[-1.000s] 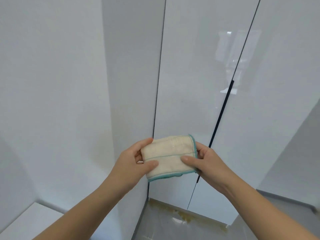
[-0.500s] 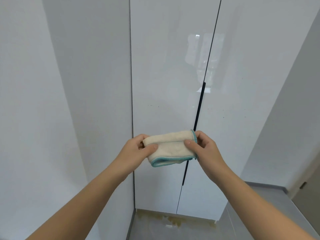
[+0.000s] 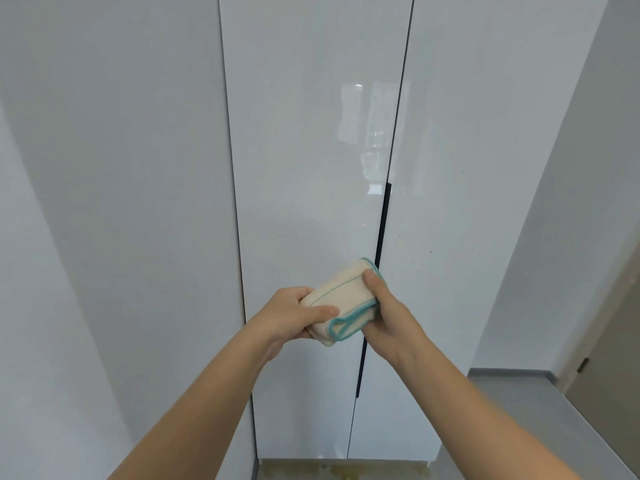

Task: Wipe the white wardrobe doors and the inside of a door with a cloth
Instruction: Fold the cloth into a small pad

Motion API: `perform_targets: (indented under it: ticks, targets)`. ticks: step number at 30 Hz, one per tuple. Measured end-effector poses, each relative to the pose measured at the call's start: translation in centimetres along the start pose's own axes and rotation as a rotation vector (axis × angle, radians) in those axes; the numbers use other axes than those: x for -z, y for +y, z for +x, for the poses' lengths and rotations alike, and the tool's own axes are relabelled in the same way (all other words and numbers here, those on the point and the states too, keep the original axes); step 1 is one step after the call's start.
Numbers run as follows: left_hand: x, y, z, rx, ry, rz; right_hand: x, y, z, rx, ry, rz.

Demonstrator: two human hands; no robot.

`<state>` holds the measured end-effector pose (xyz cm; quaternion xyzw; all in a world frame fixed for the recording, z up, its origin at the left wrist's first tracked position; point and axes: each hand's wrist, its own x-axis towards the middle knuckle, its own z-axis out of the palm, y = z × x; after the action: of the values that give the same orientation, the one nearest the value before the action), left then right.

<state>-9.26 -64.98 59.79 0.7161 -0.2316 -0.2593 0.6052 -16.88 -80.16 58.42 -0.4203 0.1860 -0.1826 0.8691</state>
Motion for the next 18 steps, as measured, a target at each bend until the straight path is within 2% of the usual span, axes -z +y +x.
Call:
perform_targets:
  ticks: [3,5,8,11,15,18]
  targets:
    - [-1.1,-0.1,2.1,-0.029,0.069,-0.006,1.0,1.1,0.8,-0.174,-0.003,0.030]
    - [-1.6,-0.3,3.3,-0.042,0.071,0.027,1.7,1.0,1.5,-0.210,0.001,0.029]
    - [-2.7,-0.3,5.3,-0.012,0.059,0.053,3.0,-0.8,3.8,-0.119,-0.003,0.007]
    - [-3.8,0.7,7.1,-0.005,0.065,0.022,3.8,-2.7,6.0,-0.007,-0.082,-0.104]
    - [-5.7,3.1,9.9,-0.058,0.188,0.005,4.7,-4.9,8.1,0.056,-0.191,-0.259]
    - [-7.1,4.0,11.4,-0.077,0.284,-0.013,5.7,-6.1,9.6,0.016,-0.271,-0.280]
